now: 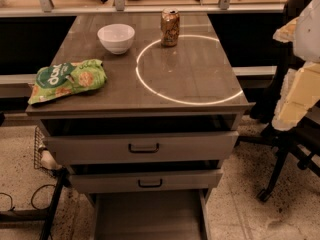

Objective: Move orange can near green rice chip bag

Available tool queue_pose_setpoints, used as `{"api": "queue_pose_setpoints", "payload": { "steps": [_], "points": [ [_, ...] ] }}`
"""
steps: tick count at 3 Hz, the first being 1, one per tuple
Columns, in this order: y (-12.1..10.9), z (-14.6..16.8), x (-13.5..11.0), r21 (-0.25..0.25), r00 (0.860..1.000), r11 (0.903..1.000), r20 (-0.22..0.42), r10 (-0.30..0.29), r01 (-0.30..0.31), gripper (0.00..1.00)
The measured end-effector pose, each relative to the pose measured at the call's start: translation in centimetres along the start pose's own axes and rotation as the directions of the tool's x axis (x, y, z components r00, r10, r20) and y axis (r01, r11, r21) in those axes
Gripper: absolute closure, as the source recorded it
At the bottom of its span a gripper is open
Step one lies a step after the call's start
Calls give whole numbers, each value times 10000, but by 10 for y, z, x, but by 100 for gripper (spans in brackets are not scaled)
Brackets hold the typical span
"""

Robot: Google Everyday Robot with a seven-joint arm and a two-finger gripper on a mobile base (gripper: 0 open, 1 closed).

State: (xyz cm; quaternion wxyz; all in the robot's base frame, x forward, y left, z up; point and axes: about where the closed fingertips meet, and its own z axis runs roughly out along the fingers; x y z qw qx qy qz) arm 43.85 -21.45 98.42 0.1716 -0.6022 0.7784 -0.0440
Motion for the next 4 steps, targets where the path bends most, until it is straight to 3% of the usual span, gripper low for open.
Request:
{"api": "queue_pose_setpoints", "payload": {
  "steps": [1, 2, 3, 4],
  "points": [
    [0, 0, 0, 0, 10000, 10000, 0, 0, 0, 0],
    [-22, 2, -2, 522, 9975, 9981, 651, 289, -323, 0],
    [-72, 12, -5, 1338, 9671, 9848, 2426, 760, -1109, 0],
    [-138, 29, -30, 1824, 8625, 9660, 5013, 688, -1831, 0]
  ]
}}
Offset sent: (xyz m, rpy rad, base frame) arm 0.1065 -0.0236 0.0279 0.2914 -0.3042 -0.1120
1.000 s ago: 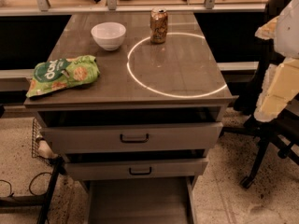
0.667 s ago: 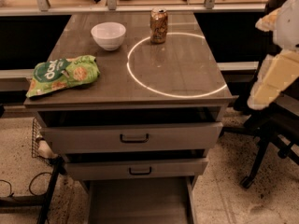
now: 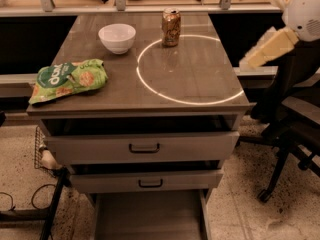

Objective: Move orange can near green rice chip bag

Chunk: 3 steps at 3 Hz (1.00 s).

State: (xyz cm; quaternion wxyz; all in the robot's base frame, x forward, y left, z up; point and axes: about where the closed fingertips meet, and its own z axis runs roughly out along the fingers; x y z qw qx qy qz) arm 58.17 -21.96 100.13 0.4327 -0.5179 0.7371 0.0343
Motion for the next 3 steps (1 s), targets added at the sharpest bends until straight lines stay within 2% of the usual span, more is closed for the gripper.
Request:
{"api": "queue_pose_setpoints", "payload": {
  "steps": [1, 2, 3],
  "points": [
    [-64, 31, -26, 944, 9494, 9922, 3104, 481, -812, 0],
    [-104, 50, -41, 1333, 8600, 9754, 5030, 859, -1754, 0],
    [-110, 57, -44, 1308, 8361, 9715, 5398, 974, -1976, 0]
  ]
}}
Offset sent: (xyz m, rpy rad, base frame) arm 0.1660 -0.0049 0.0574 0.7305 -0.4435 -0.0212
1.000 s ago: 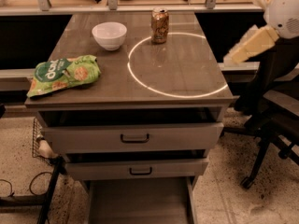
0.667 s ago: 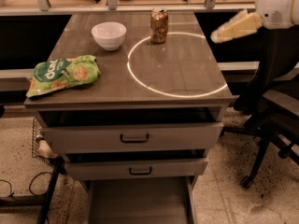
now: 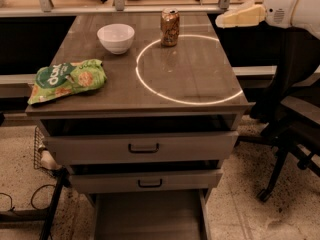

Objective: Move orange can near green rice chip bag

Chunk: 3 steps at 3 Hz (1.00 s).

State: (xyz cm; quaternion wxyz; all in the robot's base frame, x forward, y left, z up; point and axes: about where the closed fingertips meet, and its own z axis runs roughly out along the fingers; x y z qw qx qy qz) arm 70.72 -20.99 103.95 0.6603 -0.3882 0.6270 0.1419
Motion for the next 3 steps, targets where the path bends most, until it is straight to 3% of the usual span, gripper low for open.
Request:
{"api": "queue_pose_setpoints", "payload": {
  "steps": [1, 2, 3],
  "points": [
    [1, 0, 0, -14, 10000, 10000, -24, -11, 11, 0],
    [3, 18, 12, 114, 9988, 9988, -101, 477, -476, 0],
    [3, 54, 27, 159, 9930, 9933, 315, 1136, -1142, 0]
  ]
}}
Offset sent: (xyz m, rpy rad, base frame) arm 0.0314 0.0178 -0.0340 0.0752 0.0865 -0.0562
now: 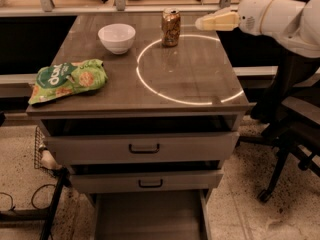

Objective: Move orange can near green rice chip bag

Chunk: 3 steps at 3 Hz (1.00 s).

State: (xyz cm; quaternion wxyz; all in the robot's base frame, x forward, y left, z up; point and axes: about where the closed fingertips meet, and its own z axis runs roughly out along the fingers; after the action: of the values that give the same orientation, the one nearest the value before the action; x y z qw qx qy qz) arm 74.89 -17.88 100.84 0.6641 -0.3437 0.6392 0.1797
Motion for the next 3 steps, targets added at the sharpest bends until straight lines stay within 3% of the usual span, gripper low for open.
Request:
{"api": "queue_pose_setpoints", "payload": {
  "steps": [3],
  "points": [
    [-4, 78, 43, -341, 9979, 9974, -145, 627, -632, 0]
  ]
}}
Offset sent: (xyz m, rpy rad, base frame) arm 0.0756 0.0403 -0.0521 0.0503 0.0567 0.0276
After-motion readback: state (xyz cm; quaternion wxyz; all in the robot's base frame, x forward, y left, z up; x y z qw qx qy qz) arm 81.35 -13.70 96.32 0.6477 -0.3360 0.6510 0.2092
